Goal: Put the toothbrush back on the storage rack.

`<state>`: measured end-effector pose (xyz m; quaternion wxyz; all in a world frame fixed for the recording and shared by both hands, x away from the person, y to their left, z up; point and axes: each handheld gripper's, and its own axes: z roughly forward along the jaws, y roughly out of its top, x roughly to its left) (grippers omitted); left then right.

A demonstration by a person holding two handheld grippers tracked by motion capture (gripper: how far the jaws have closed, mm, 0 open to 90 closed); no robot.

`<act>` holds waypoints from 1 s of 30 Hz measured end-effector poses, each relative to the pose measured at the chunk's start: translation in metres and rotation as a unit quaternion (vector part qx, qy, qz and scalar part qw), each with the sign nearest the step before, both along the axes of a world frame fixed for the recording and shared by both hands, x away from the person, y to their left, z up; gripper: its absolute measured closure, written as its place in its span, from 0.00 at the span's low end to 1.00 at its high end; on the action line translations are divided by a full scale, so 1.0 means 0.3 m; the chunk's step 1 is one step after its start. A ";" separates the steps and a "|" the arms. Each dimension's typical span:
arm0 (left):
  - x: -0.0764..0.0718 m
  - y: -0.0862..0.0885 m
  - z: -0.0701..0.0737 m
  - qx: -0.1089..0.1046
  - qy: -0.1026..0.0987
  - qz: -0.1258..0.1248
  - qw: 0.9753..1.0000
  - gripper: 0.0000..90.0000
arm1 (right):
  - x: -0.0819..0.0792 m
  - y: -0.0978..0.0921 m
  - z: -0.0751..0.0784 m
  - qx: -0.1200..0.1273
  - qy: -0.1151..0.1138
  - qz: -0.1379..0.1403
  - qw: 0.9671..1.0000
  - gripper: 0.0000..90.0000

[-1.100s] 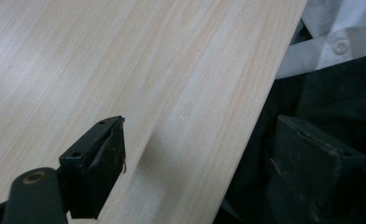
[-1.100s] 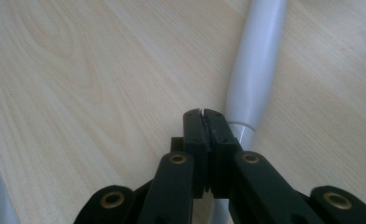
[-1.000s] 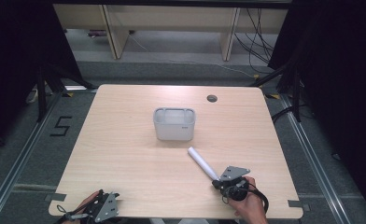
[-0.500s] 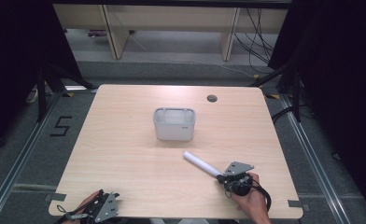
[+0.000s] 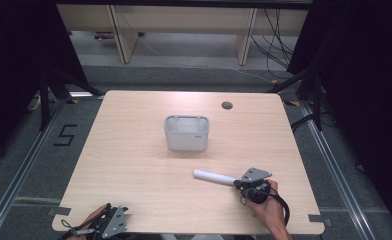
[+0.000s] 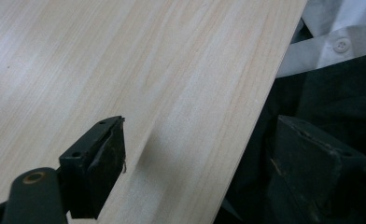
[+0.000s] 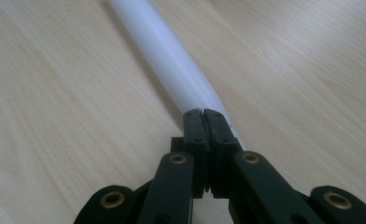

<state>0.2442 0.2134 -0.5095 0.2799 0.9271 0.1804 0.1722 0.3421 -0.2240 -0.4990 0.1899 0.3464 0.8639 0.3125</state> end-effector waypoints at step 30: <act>-0.001 0.000 0.002 -0.001 0.000 -0.002 1.000 0.19 | 0.143 0.056 -0.004 -0.021 -0.045 -0.004 0.999 0.98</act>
